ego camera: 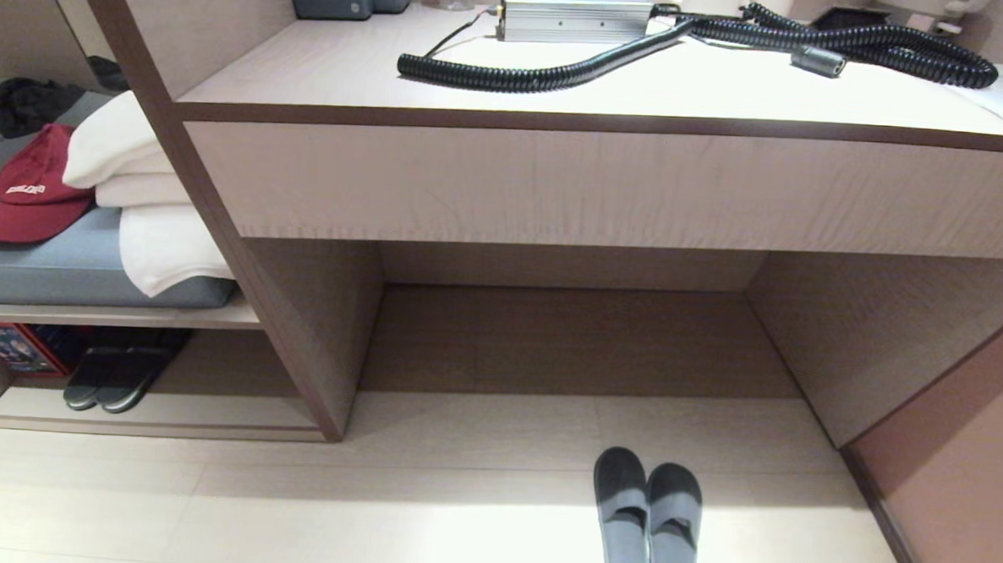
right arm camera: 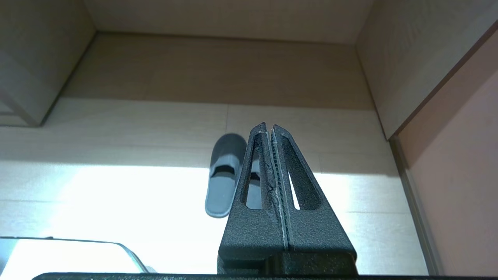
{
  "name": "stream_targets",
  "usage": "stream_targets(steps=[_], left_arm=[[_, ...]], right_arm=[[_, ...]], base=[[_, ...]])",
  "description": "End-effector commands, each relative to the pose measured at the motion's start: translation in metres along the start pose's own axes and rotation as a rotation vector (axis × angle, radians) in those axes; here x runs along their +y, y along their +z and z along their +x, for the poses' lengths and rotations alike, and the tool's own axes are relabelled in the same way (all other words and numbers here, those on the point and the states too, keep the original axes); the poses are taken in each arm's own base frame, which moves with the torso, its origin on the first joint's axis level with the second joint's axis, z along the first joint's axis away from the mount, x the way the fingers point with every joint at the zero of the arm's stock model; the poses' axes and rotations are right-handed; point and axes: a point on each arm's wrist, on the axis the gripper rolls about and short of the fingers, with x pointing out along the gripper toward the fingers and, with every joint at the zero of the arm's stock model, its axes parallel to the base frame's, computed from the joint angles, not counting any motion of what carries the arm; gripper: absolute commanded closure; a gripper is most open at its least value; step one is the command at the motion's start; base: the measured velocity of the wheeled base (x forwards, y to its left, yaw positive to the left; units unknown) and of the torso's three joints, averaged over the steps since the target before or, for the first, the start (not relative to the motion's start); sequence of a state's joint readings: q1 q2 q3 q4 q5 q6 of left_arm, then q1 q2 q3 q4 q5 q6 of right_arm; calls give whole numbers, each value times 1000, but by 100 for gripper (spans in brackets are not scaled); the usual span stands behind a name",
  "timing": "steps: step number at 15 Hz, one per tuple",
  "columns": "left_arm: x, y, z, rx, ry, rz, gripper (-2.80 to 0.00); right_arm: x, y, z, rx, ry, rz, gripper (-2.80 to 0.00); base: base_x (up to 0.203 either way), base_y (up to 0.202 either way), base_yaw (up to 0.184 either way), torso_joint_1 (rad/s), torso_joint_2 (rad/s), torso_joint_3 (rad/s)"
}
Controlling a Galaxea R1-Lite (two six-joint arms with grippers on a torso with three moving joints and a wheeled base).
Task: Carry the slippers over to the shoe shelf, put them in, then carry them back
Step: Pick up the slippers on the floor
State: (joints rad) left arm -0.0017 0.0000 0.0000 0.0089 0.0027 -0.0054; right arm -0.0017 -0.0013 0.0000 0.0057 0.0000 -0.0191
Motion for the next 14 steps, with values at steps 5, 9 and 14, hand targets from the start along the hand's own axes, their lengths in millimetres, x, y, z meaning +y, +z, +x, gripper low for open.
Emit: stream_targets(steps=[5,9,14], left_arm=[[0,0,0,0,1,-1,0],[0,0,0,0,1,-2,0],[0,0,0,0,1,-4,0]], right_arm=[[0,0,0,-1,-1,1,0],[0,0,0,-1,0,1,0],[0,0,0,-1,-1,3,0]], base=[[0,0,0,5,4,-198],[0,0,0,4,4,-201],[0,0,0,2,-1,-196]])
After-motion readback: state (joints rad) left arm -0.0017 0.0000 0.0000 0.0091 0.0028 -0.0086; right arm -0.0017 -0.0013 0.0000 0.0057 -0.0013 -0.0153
